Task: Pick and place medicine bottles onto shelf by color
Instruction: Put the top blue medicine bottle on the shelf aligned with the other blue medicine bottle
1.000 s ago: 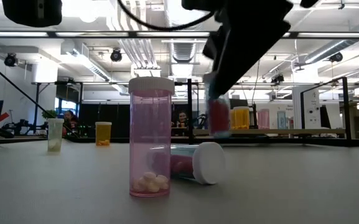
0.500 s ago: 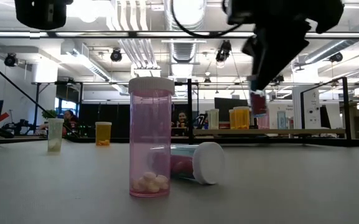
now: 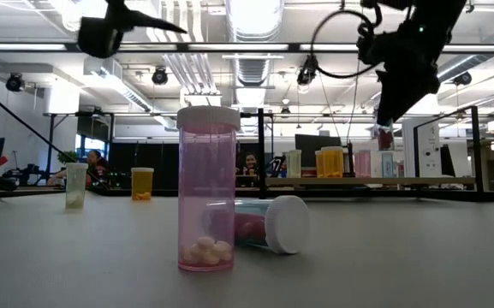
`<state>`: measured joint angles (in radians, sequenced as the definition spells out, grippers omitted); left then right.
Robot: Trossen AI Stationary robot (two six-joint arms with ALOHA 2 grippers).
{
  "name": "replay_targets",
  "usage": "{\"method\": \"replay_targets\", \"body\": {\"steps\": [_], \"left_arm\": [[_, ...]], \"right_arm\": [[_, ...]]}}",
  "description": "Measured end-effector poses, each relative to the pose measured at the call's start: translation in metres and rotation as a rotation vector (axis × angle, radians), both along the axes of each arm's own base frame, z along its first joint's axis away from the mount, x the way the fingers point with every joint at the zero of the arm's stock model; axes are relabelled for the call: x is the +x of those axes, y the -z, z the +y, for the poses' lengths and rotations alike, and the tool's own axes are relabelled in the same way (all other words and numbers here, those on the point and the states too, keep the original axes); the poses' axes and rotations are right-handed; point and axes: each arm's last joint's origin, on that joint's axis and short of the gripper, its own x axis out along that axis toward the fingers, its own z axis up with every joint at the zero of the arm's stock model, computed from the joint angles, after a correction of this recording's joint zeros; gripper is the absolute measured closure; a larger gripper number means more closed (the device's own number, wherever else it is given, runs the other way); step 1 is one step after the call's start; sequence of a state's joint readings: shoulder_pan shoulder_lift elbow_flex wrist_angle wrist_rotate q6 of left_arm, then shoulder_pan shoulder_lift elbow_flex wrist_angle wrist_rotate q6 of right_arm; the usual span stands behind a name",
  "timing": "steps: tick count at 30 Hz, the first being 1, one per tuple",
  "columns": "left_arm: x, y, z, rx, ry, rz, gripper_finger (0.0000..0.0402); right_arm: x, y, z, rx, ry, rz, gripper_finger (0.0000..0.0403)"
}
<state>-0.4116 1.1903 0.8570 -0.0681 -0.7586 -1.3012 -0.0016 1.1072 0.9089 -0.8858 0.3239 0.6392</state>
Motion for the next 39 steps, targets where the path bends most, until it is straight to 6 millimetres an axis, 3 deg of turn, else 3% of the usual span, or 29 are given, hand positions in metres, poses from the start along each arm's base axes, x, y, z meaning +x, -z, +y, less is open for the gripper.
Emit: {"method": "replay_targets", "body": {"steps": [8, 13, 18, 28, 39], "left_arm": [[0.006, -0.013, 0.062, 0.128, -0.198, 0.01, 0.0209], [-0.005, -0.033, 0.1, 0.219, -0.283, -0.041, 0.0209], [-0.018, -0.053, 0.125, 0.352, -0.331, -0.085, 0.0209], [-0.037, -0.077, 0.151, 0.495, -0.436, -0.084, 0.0209], [-0.038, -0.085, 0.153, 0.514, -0.455, -0.11, 0.0209]], "right_arm": [[-0.024, -0.001, -0.051, -0.015, 0.268, 0.001, 0.0281], [-0.037, 0.004, -0.078, -0.005, 0.438, 0.004, 0.0279], [-0.045, 0.005, -0.099, -0.01, 0.565, -0.036, 0.0283], [-0.055, 0.012, -0.127, -0.023, 0.692, -0.045, 0.0283], [-0.052, 0.028, -0.15, -0.048, 0.648, 0.024, 0.0283]]}}
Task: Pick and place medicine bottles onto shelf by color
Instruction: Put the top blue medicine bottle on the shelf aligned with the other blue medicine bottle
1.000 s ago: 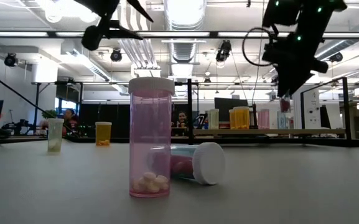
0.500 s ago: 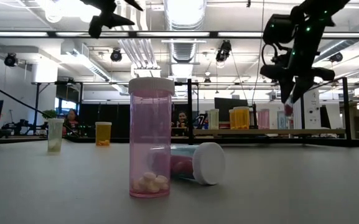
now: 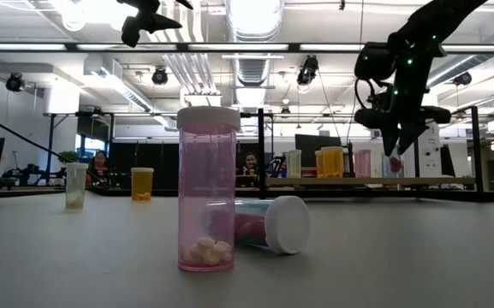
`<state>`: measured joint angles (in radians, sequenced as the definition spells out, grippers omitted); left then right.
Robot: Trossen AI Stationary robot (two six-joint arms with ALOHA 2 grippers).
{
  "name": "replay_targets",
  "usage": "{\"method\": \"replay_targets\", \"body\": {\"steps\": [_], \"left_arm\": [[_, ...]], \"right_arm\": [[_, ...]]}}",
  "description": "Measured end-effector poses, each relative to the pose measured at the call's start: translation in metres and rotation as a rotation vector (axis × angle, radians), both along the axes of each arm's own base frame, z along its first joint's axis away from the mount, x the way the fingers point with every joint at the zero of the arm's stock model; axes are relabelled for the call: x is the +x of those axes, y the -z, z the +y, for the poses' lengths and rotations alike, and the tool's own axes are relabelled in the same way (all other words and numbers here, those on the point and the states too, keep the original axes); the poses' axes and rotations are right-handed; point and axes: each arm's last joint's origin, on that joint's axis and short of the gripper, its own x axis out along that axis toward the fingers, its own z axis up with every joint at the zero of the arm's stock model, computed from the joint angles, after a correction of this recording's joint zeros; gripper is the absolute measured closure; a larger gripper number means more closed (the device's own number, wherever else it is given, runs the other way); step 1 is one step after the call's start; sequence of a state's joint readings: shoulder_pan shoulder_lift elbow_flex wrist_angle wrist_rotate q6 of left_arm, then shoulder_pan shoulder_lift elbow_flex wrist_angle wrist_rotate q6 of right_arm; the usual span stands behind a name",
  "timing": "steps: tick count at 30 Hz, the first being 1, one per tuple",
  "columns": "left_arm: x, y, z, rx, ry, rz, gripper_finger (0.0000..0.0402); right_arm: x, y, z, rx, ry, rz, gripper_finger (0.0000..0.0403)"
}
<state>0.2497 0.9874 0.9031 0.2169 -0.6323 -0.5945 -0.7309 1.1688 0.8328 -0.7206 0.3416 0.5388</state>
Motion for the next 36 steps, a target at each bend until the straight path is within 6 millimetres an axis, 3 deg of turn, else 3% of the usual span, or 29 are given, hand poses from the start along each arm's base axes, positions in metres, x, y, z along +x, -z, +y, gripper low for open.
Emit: {"method": "replay_targets", "body": {"steps": [36], "left_arm": [[0.0028, 0.0047, 0.0, -0.008, 0.019, 0.007, 0.0209]], "right_arm": [[-0.0021, 0.0042, -0.0049, 0.016, -0.315, 0.069, 0.0285]]}}
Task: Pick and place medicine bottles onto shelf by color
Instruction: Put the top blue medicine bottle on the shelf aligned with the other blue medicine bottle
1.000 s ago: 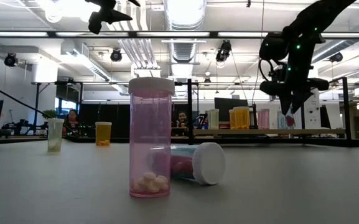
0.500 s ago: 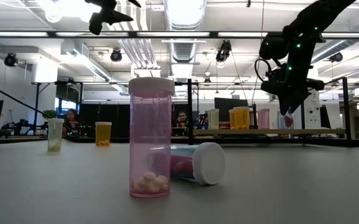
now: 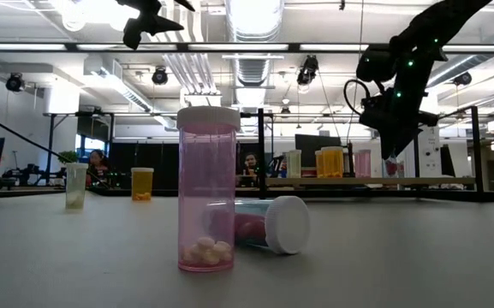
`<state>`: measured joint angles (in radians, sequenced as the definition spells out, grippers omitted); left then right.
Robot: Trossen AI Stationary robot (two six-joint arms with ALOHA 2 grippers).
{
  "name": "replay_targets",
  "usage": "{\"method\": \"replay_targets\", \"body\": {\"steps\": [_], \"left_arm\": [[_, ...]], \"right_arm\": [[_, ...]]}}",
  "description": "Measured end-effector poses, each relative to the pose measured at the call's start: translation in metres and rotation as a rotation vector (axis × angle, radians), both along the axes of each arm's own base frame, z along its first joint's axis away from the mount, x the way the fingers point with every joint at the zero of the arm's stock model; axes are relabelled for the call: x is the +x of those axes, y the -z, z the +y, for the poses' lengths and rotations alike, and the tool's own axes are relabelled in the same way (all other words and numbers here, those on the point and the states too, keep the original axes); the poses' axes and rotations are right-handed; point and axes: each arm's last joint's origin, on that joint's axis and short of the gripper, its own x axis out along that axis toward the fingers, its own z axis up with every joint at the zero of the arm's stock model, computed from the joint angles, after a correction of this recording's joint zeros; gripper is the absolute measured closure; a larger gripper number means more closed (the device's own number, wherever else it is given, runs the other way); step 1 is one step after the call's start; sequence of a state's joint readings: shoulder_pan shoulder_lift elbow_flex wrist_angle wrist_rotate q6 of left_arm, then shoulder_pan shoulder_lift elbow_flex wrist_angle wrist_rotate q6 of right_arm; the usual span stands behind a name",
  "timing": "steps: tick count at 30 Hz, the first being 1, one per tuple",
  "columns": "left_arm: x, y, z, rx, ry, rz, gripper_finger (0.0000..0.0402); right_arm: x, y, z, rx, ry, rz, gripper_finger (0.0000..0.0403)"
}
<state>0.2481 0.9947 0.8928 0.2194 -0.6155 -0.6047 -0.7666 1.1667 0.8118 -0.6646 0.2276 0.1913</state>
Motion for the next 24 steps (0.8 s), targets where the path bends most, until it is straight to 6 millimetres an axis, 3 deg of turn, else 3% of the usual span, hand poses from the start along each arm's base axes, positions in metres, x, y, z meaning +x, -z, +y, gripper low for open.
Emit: {"method": "replay_targets", "body": {"steps": [24], "left_arm": [[0.01, 0.009, 0.002, -0.061, 0.017, -0.017, 0.0209]], "right_arm": [[-0.002, -0.002, 0.0, -0.044, -0.05, -0.01, 0.0282]]}}
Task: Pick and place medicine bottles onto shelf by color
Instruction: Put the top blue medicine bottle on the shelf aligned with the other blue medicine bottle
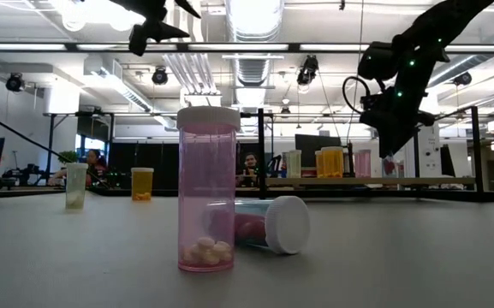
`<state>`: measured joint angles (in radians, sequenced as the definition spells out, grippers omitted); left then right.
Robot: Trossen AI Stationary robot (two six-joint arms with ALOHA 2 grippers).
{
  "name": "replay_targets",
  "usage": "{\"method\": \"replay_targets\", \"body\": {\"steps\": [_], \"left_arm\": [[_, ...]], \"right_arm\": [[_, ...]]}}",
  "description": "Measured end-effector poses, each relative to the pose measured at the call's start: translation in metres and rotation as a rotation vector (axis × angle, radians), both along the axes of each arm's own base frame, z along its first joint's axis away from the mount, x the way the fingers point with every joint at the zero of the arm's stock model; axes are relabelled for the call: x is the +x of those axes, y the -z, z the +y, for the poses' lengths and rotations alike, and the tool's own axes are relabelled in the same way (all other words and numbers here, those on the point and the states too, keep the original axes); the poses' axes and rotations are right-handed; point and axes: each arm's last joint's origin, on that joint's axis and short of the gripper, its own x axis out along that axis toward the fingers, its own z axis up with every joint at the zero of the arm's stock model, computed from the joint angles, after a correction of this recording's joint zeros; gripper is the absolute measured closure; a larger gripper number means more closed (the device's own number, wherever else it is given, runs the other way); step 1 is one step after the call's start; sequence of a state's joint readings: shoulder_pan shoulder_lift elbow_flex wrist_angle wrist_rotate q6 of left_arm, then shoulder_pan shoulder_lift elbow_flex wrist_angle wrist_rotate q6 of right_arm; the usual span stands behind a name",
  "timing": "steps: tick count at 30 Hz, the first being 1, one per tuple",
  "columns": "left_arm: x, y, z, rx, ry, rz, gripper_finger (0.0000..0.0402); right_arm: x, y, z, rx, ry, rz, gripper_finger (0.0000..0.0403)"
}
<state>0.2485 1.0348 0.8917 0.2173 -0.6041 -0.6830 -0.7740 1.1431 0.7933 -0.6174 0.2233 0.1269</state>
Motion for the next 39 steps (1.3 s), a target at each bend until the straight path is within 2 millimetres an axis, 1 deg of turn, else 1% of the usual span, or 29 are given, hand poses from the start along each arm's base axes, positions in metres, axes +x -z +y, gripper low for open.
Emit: {"method": "replay_targets", "body": {"steps": [4, 9, 15, 25, 35, 39], "left_arm": [[0.002, 0.002, 0.001, -0.014, 0.001, -0.002, 0.0209], [0.006, 0.005, 0.001, -0.018, 0.001, 0.008, 0.0209], [0.011, 0.008, 0.003, -0.022, 0.001, 0.014, 0.0209], [0.014, 0.011, 0.003, -0.055, 0.005, -0.004, 0.0209], [0.015, 0.011, 0.003, -0.058, 0.013, -0.006, 0.0209], [0.015, 0.011, 0.003, -0.058, 0.023, -0.006, 0.0209]], "right_arm": [[-0.006, -0.003, -0.001, -0.016, 0.005, -0.004, 0.0282], [-0.007, -0.005, -0.002, 0.015, -0.035, -0.05, 0.0282], [-0.008, -0.001, -0.001, 0.016, -0.072, -0.02, 0.0282], [-0.008, 0.0, -0.001, 0.002, -0.129, 0.011, 0.0282], [-0.008, 0.0, -0.001, 0.0, -0.138, 0.018, 0.0282], [-0.009, 0.0, 0.0, 0.016, -0.105, 0.007, 0.0282]]}}
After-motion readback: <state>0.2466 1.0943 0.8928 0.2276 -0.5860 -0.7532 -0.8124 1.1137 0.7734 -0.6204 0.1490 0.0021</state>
